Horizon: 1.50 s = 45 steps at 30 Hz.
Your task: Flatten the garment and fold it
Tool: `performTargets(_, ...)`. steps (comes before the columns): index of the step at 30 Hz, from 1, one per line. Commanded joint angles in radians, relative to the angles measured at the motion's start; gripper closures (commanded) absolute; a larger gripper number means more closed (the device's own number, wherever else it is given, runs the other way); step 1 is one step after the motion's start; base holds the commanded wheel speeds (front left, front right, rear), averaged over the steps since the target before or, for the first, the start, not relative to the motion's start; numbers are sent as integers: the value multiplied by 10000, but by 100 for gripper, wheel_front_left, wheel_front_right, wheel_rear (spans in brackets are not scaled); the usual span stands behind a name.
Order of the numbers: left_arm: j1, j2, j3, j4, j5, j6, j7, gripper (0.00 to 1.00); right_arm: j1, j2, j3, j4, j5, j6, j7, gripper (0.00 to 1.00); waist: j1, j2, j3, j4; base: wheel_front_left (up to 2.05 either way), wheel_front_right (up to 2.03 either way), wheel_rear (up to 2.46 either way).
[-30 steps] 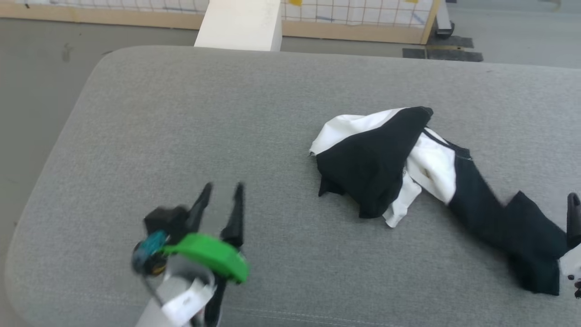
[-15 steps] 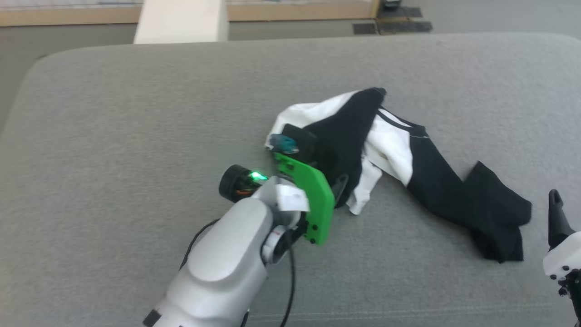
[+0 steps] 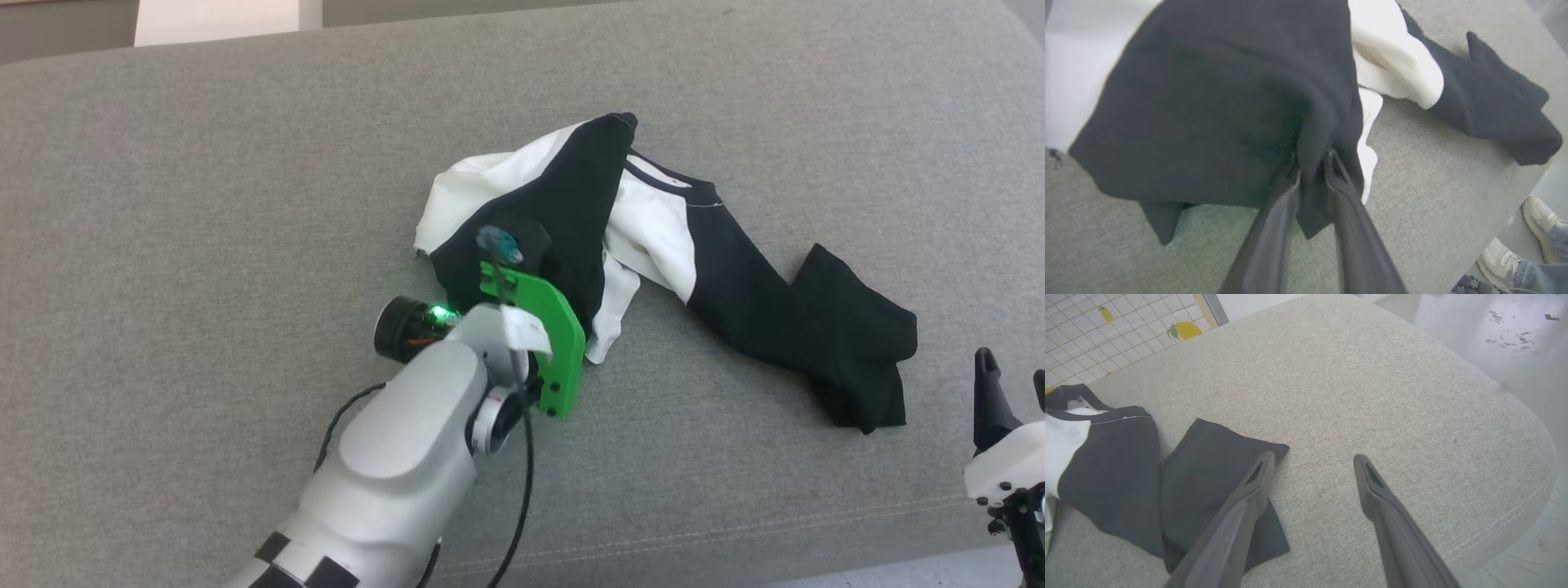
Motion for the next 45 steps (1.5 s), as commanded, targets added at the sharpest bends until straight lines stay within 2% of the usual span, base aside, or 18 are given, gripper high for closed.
performTargets(1, -35, 13, 176, -242, -378, -53, -160, 100, -67, 2, -2, 64, 58, -15, -98, 0, -1, -1, -35, 105, 0, 0, 0)
performTargets(5, 56, 54, 713, -1250, -1142, -210, -346, 100, 50, 3, -172, 136, -89, -15, -127, 0, -1, -1, -249, 615, 0, 0, 0)
performTargets(8, 179, 495, 1303, -2278, -1476, -62, -388, 100, 132, 3, -252, 186, -173, -15, -88, 0, -1, -1, -497, 1096, 0, 0, 0)
performTargets(11, 450, 1054, 2038, -3177, -1676, 390, -530, 100, 176, 3, -211, 208, -191, -15, -73, 0, -1, -1, -742, 1538, 0, 0, 0)
performTargets(14, 994, 1707, 2935, -3787, -1890, 1062, -641, 100, 237, 3, -91, 202, -226, -15, -3, 0, -1, -1, -962, 1951, 0, 0, 0)
performTargets(21, 2735, 2806, 4771, -3734, -2316, 2528, -970, 100, 202, 3, 270, 101, -235, -15, 154, 0, -1, -1, -1080, 2388, 0, 0, 0)
performTargets(25, 3972, 3056, 5493, -3250, -2553, 3074, -1251, 100, 217, 3, 463, 83, -196, -15, 181, 0, -1, -1, -1055, 2301, 0, 0, 0)
performTargets(28, 4663, 3074, 5763, -2981, -2694, 3148, -1486, 100, 331, 3, 504, 87, -195, -15, 194, 0, -1, -1, -1023, 2266, 0, 0, 0)
performTargets(29, 4824, 3033, 5809, -2901, -2736, 3103, -1602, 62, 386, 3, 501, 85, -197, -15, 196, 0, -1, -1, -1024, 2273, 0, 0, 0)
performTargets(30, 4902, 2978, 5859, -2880, -2772, 3039, -1751, 0, 426, 3, 491, 85, -196, -15, 196, 0, -1, -1, -1026, 2284, 0, 0, 0)
performTargets(33, 5012, 3018, 5851, -2976, -2471, 2800, -2526, 0, 547, 3, 471, 86, -201, -15, 209, 0, -1, -1, -1091, 2332, 0, 0, 0)
performTargets(37, 5246, 3442, 5600, -3406, -1386, 2405, -4189, 0, 590, 3, 667, 52, -178, -15, 224, 0, -1, -1, -1206, 2318, 0, 0, 0)
performTargets(41, 5792, 3563, 5544, -3748, -488, 2337, -5998, 0, 526, 3, 1121, -72, -190, -15, 292, 0, -1, -1, -1276, 2305, 0, 0, 0)
performTargets(45, 6379, 3219, 5549, -4021, 46, 2461, -6554, 0, 223, 3, 1785, -240, -272, -15, 528, 0, -1, -1, -1274, 2405, 0, 0, 0)
